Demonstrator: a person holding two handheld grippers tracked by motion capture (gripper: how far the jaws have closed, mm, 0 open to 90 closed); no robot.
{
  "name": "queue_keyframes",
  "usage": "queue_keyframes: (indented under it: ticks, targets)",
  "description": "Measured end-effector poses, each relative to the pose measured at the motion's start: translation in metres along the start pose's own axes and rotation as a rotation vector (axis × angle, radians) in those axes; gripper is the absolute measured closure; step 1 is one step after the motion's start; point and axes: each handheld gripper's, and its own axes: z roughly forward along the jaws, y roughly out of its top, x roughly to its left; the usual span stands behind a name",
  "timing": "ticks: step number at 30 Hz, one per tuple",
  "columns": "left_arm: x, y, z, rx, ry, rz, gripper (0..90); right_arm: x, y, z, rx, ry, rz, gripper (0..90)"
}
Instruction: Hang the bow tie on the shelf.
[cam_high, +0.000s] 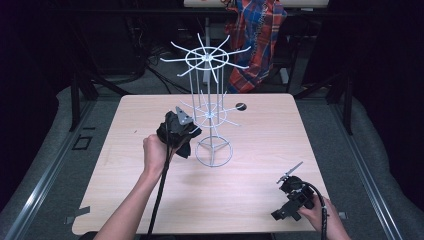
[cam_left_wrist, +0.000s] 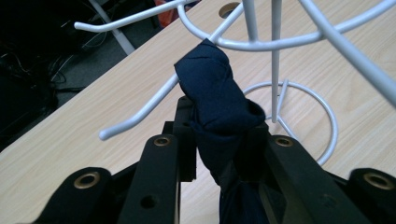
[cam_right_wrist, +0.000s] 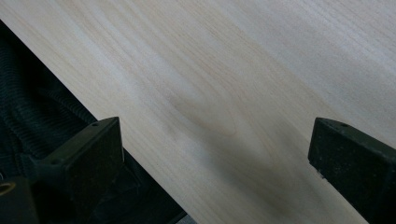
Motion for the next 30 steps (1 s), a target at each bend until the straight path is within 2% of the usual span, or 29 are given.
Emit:
queue_keyframes:
  ticks: [8, 12, 21, 30]
  targets:
    - [0.0, -0.004, -0.001, -0.011, -0.019, -0.01, 67.7, 0.0, 0.0, -0.001, 0.005, 0.004, -0.005, 2.9]
    - [0.001, -0.005, -0.002, -0.01, -0.034, -0.032, 61.5, 0.0, 0.0, -0.001, 0.004, 0.004, -0.006, 2.9]
    - [0.005, -0.012, -0.007, -0.01, -0.021, -0.062, 45.1, 0.0, 0.0, -0.001, 0.002, 0.002, -0.006, 2.9]
    - [0.014, -0.021, -0.021, 0.005, -0.049, -0.08, 31.9, 0.0, 0.0, -0.002, 0.001, -0.002, -0.01, 2.8]
